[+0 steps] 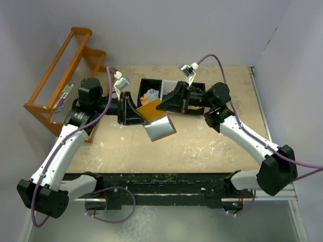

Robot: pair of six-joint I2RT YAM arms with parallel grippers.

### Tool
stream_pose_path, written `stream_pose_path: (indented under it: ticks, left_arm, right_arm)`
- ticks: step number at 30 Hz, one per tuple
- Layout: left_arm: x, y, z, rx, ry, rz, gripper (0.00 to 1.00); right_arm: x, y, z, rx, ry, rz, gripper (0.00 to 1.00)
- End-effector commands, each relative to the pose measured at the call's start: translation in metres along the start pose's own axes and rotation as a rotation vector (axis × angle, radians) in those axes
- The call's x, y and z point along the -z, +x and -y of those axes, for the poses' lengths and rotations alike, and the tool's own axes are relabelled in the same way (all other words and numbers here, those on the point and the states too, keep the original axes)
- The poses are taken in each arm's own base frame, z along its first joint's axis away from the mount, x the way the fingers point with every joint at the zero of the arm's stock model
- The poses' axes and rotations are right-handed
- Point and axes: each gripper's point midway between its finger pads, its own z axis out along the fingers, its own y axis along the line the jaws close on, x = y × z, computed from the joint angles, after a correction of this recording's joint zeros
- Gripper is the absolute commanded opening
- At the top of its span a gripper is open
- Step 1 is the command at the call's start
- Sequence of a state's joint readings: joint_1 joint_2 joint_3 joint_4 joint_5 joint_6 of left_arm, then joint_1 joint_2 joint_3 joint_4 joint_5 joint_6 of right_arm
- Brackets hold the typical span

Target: Take the credit cards out of the card holder

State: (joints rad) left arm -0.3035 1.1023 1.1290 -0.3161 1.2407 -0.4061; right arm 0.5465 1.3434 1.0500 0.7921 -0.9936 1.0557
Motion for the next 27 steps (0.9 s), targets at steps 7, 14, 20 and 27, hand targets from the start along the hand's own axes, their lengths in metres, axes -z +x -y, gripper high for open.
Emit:
stream_pose_path:
  ticks: [7,14,20,27]
  left_arm:
    - [0.001,-0.017,0.014,-0.022,0.022,0.03,0.0]
    - [0.002,-0.025,0.023,0.016,0.061,0.026,0.0]
    - [0.006,-0.03,0.012,0.125,0.076,0.03,0.0]
    - [0.008,-0.035,0.012,0.153,0.079,0.044,0.0]
  right_arm:
    - [0.001,0.009,0.002,-0.024,-0.004,-0.013,0.48]
    - [0.03,0.056,-0.011,-0.004,-0.08,-0.072,0.81]
    - [0.049,0.075,-0.028,0.046,-0.043,-0.059,0.8]
    - [0.05,0.076,-0.007,0.04,0.06,-0.036,0.7]
